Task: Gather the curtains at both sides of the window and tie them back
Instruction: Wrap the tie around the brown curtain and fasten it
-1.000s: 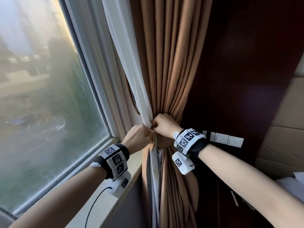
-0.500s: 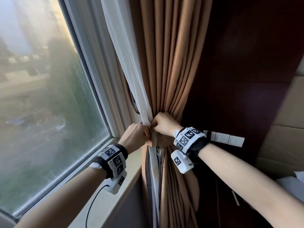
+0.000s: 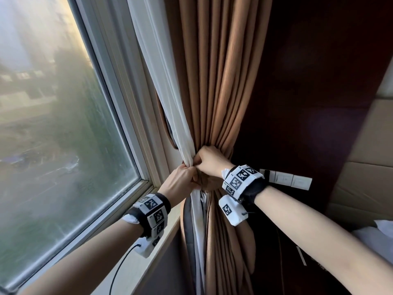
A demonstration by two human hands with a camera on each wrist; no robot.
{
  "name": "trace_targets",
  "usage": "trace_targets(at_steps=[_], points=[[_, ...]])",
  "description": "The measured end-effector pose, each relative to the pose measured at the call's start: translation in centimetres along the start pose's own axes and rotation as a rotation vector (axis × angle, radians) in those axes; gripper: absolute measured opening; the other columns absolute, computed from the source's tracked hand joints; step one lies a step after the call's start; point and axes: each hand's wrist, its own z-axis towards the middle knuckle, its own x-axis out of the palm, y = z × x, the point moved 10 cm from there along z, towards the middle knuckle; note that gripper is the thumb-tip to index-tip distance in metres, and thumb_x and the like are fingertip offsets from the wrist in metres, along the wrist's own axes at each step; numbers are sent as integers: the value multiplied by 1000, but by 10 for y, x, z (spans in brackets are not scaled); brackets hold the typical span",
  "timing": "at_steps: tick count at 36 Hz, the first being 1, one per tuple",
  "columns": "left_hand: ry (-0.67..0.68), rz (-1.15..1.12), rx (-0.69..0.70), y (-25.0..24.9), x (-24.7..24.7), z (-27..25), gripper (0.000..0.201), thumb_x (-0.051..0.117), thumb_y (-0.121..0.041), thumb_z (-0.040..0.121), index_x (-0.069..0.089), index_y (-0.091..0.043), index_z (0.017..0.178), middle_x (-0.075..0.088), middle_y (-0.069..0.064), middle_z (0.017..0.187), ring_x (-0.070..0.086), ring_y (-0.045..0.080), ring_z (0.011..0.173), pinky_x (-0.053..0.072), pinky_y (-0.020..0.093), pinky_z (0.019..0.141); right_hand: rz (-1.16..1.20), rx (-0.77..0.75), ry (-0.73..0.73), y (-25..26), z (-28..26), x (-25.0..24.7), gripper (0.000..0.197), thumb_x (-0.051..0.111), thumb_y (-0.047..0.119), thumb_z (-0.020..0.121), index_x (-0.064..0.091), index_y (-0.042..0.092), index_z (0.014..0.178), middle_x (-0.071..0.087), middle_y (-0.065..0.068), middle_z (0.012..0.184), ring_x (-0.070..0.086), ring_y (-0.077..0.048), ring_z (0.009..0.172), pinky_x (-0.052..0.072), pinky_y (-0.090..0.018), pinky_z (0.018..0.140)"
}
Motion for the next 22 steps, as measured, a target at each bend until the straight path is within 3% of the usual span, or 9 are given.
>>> trace_targets(at_steps=[4,7,11,14,17,22], points=[[-5,43,50,-4,1,0,13,65,-3,82,55,0,90,63,14,85,55,29,88,44,29,75,17,-21,32,2,1,4,19,62,20,85,75,16,98,72,-13,102,65,-29,102,47,-24,81],[-36,64,50,0,1,2,31,54,8,80,42,-4,106,56,12,74,51,26,69,48,38,64,43,-17,73,2,2,8,27,50,12,90,71,13,107,68,-18,107,63,-32,104,47,-28,86],[-38,-6,19,4,-7,10,38,57,-2,84,26,-14,101,60,12,73,58,33,63,47,46,58,29,16,111,-1,1,10,26,45,14,89,64,9,106,63,-21,113,59,-35,108,48,-33,88],[-33,-18,10,6,-8,13,42,63,-8,85,29,-9,109,65,13,78,63,36,70,49,47,63,15,6,135,0,-3,8,27,43,13,82,65,12,98,65,-20,110,60,-35,106,49,-36,87],[-43,-14,28,9,-4,15,45,65,-14,85,30,-10,113,67,11,85,64,34,74,52,46,65,9,-14,148,-2,-7,6,39,42,13,75,66,15,106,65,-18,114,59,-33,110,49,-37,91],[-131,-27,0,12,-17,17,22,66,-20,80,56,-15,100,70,3,92,65,26,82,51,38,66,-24,-75,151,-2,-14,2,42,43,10,77,64,16,113,65,-15,114,59,-31,109,50,-36,90]])
